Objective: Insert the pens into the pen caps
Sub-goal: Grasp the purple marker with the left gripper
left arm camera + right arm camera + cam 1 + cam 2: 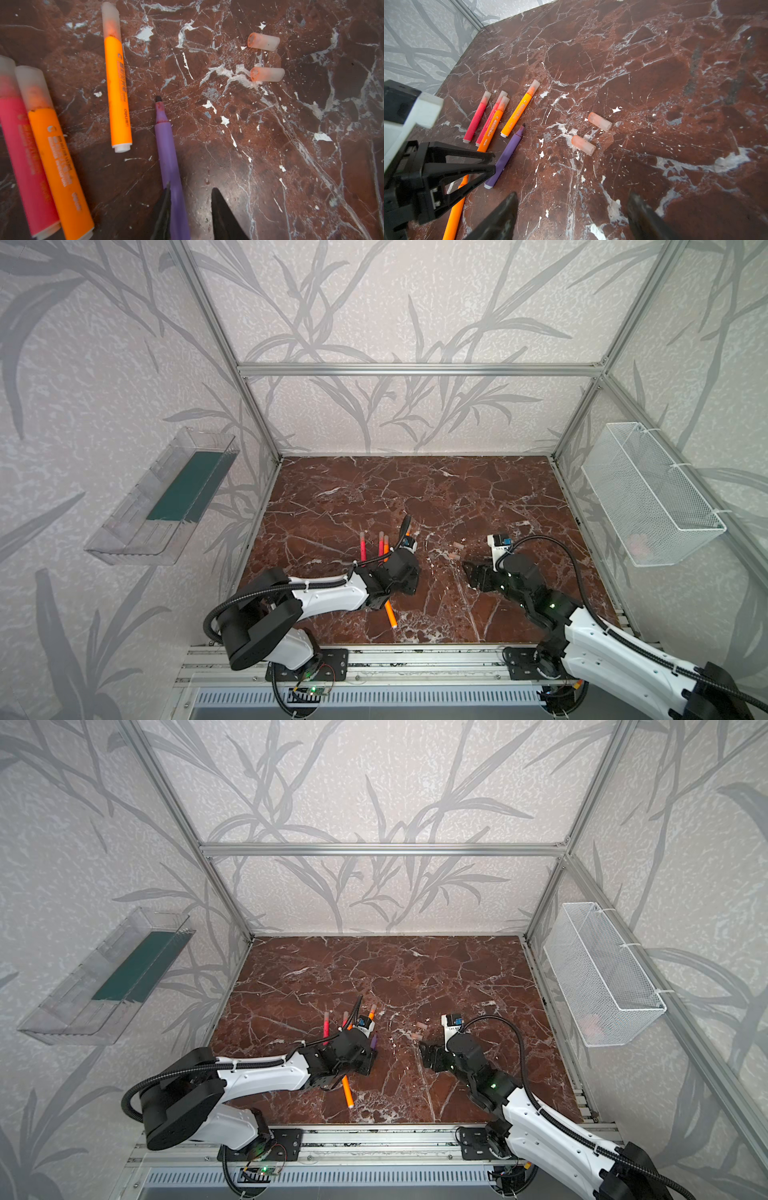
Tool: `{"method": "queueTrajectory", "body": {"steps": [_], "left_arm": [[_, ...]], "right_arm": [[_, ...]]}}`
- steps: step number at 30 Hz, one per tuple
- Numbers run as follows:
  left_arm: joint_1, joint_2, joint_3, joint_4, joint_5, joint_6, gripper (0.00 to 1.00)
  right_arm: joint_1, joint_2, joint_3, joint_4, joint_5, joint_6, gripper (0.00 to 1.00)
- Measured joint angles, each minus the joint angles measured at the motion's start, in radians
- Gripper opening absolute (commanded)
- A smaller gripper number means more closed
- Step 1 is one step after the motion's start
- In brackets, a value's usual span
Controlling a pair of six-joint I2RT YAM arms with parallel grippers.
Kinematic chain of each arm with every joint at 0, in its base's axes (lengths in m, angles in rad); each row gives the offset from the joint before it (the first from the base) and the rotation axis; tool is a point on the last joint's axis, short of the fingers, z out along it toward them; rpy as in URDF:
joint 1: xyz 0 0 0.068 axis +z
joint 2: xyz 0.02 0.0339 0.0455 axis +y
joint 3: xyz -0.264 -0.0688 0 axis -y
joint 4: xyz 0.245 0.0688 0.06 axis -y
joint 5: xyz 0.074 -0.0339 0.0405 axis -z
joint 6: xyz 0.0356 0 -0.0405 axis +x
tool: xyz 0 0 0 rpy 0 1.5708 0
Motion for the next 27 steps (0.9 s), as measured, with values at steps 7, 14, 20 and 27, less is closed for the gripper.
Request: {"method": "queueTrajectory", "body": {"steps": [7, 14, 20, 27], "left_arm": [[-0.005, 0.049, 0.034, -0.052, -0.061, 0.0, 0.39], [-0.013, 0.1, 0.069, -0.083, -0.081, 0.0, 0.41], [-0.037, 0.16, 0.126, -0.111, -0.1, 0.0, 0.37], [-0.061, 0.194, 0.172, -0.166, -0.148, 0.0, 0.33]], "right_arm": [[0.0, -0.008, 0.0, -0.002, 0.0, 0.0, 0.81], [0.0, -0.008, 0.0, -0.005, 0.0, 0.0, 0.81], [0.0, -0.008, 0.004, -0.011, 0.0, 0.0, 0.81], [0.001, -0.008, 0.016, -0.016, 0.0, 0.0, 0.81]]}}
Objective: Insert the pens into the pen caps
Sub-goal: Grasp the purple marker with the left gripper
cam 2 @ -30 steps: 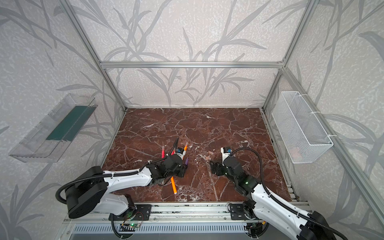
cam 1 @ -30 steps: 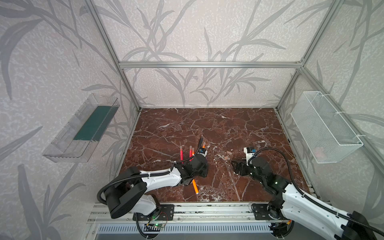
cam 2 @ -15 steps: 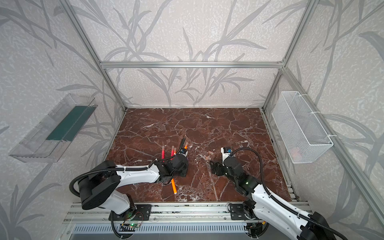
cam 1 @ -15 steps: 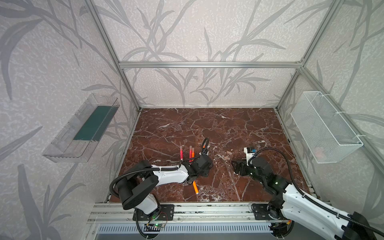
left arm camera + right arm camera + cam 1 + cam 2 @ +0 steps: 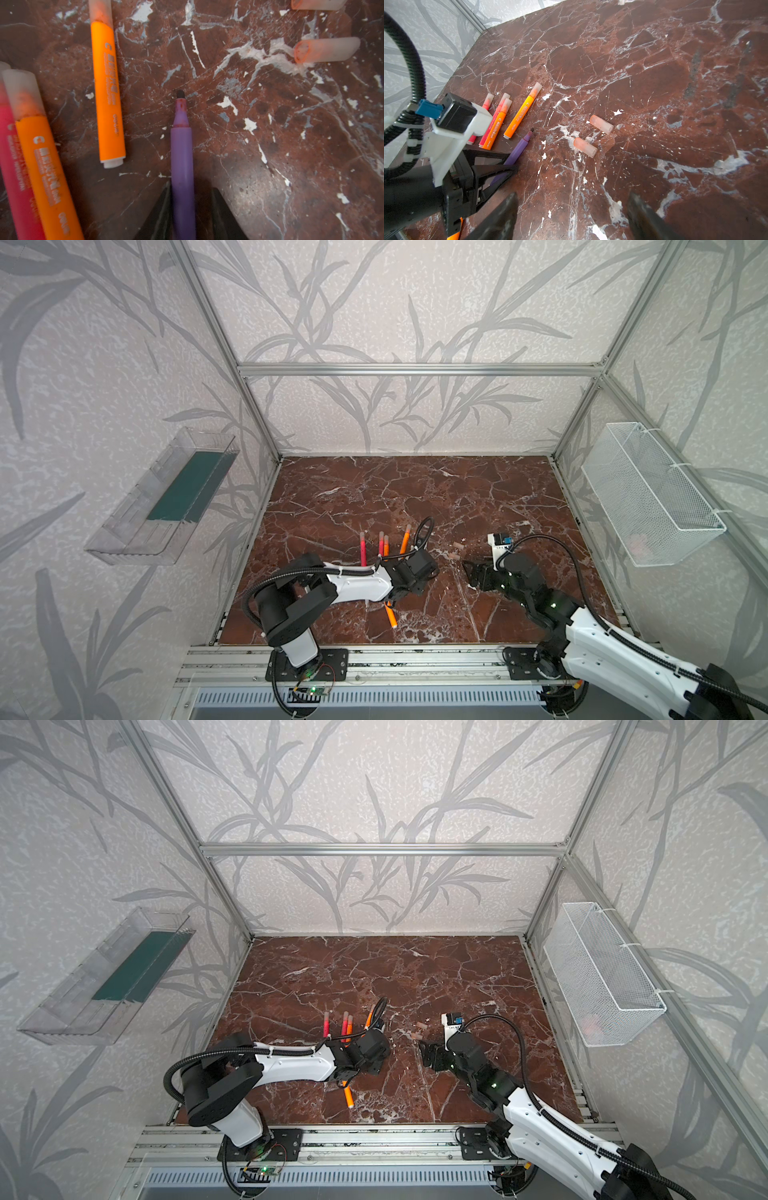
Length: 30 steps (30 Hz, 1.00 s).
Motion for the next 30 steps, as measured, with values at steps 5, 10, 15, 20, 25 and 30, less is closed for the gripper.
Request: {"method": "queueTrajectory", "body": {"steps": [5, 10, 15, 20, 25, 30], "left_arm": [[-0.013, 0.0, 0.009, -0.035, -0.022, 0.0, 0.33], [-0.024, -0.01, 0.009, -0.075, -0.041, 0.001, 0.33], [-0.027, -0.007, 0.016, -0.094, -0.055, 0.002, 0.28], [-0.027, 0.018, 0.045, -0.108, -0.063, 0.004, 0.15], [-0.029, 0.038, 0.076, -0.141, -0.087, 0.006, 0.11], [-0.028, 0.024, 0.083, -0.181, -0.106, 0.018, 0.05]], "right_arm": [[0.0, 0.0, 0.0, -0.002, 0.0, 0.0, 0.81], [0.001, 0.0, 0.0, -0.003, 0.0, 0.0, 0.81], [0.005, 0.001, 0.0, -0.002, 0.0, 0.002, 0.81], [0.01, 0.002, 0.0, -0.002, 0.0, 0.005, 0.81], [0.033, 0.0, 0.0, 0.002, 0.001, 0.014, 0.8], [0.057, -0.033, 0.0, 0.005, 0.005, 0.02, 0.8]]}}
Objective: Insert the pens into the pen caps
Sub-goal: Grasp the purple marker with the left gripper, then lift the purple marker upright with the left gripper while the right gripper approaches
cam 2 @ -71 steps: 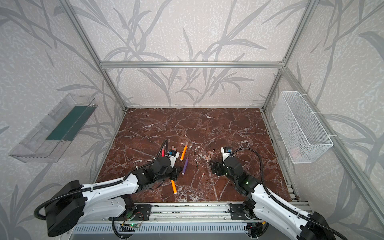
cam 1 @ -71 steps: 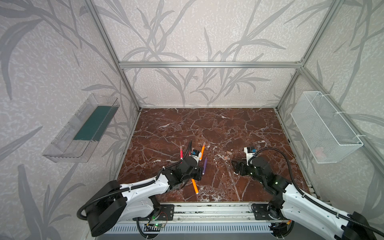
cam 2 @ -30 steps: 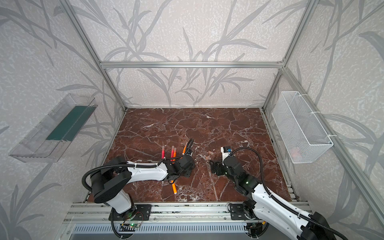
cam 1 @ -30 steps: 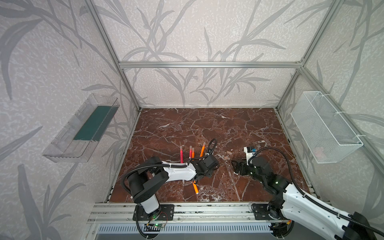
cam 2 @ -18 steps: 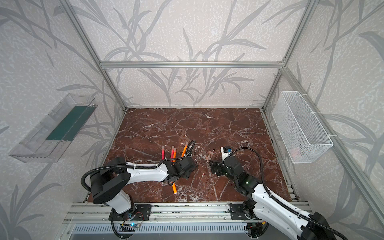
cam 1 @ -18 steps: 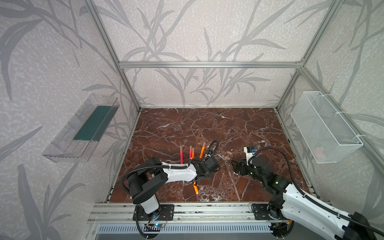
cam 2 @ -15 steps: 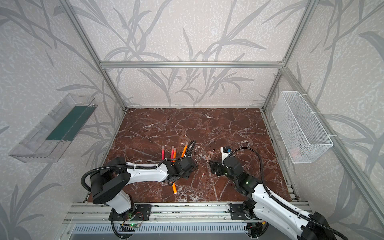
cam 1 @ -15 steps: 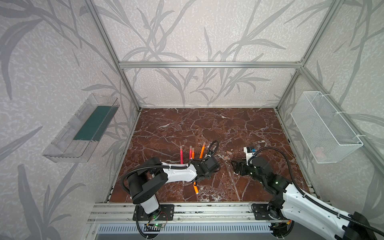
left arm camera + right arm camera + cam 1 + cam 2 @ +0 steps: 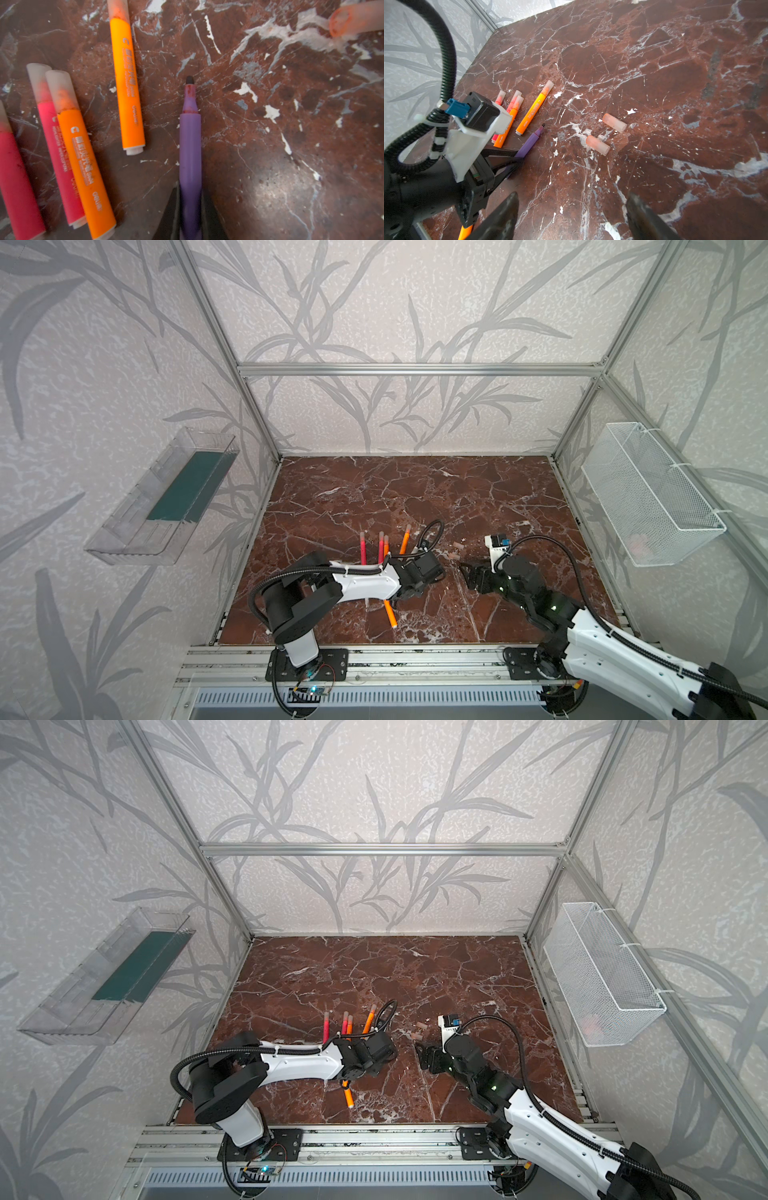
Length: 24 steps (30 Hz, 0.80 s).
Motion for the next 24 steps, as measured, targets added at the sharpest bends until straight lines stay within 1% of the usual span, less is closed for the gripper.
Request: {"method": "queueTrajectory", "body": {"steps": [4, 7, 9, 11, 13, 14, 15, 17, 18, 20, 24], "left_arm": [[0.013, -0.082, 0.01, -0.015, -0.003, 0.035, 0.02], [0.037, -0.183, 0.029, 0.018, 0.027, 0.076, 0.0], [0.061, -0.251, 0.037, 0.077, 0.069, 0.108, 0.0], [0.079, -0.314, 0.025, 0.175, 0.113, 0.14, 0.0], [0.085, -0.346, 0.011, 0.232, 0.137, 0.158, 0.0], [0.084, -0.356, -0.032, 0.319, 0.167, 0.175, 0.0], [0.085, -0.375, -0.106, 0.457, 0.206, 0.194, 0.0], [0.085, -0.411, -0.238, 0.566, 0.266, 0.223, 0.0], [0.084, -0.414, -0.29, 0.585, 0.3, 0.238, 0.0], [0.082, -0.41, -0.336, 0.605, 0.352, 0.263, 0.0], [0.08, -0.407, -0.357, 0.718, 0.431, 0.306, 0.0]], "right_arm": [[0.013, -0.063, 0.0, 0.008, 0.003, 0.002, 0.8], [0.031, -0.115, 0.0, 0.038, 0.0, 0.003, 0.81], [0.052, -0.132, 0.0, 0.079, -0.011, 0.004, 0.83], [0.082, -0.134, 0.0, 0.149, -0.031, 0.009, 0.84], [0.097, -0.132, 0.0, 0.194, -0.044, 0.011, 0.83], [0.11, -0.114, -0.002, 0.224, -0.053, 0.018, 0.81], [0.122, -0.093, -0.003, 0.269, -0.059, 0.027, 0.8], [0.136, -0.042, -0.004, 0.34, -0.058, 0.046, 0.79], [0.14, -0.013, -0.006, 0.365, -0.058, 0.06, 0.78], [0.144, 0.025, -0.013, 0.399, -0.057, 0.083, 0.75], [0.145, 0.071, -0.014, 0.453, -0.045, 0.124, 0.69]]}}
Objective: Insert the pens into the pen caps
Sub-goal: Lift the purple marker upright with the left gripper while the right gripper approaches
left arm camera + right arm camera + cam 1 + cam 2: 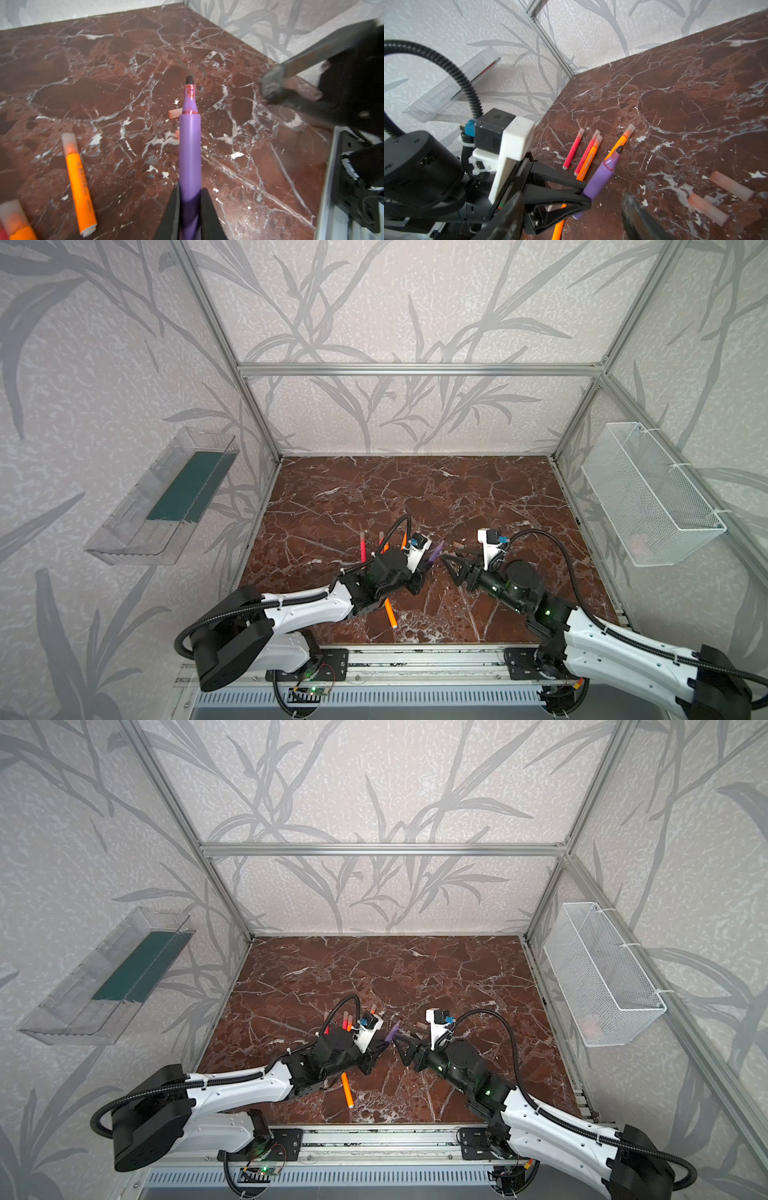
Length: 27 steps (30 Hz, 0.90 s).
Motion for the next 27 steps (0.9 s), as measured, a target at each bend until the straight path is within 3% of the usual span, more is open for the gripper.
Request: {"method": "queueTrajectory", "body": {"steps": [12, 27], "left_arm": [[-0.007, 0.001, 0.0, 0.097, 0.08, 0.018, 0.0], [-0.018, 0.001, 0.0, 0.098, 0.104, 0.033, 0.0]], "right_arm": [[0.0, 0.065, 0.013, 0.02, 0.074, 0.069, 0.65], [0.0, 0.169, 0.099, 0.023, 0.104, 0.05, 0.39]]}}
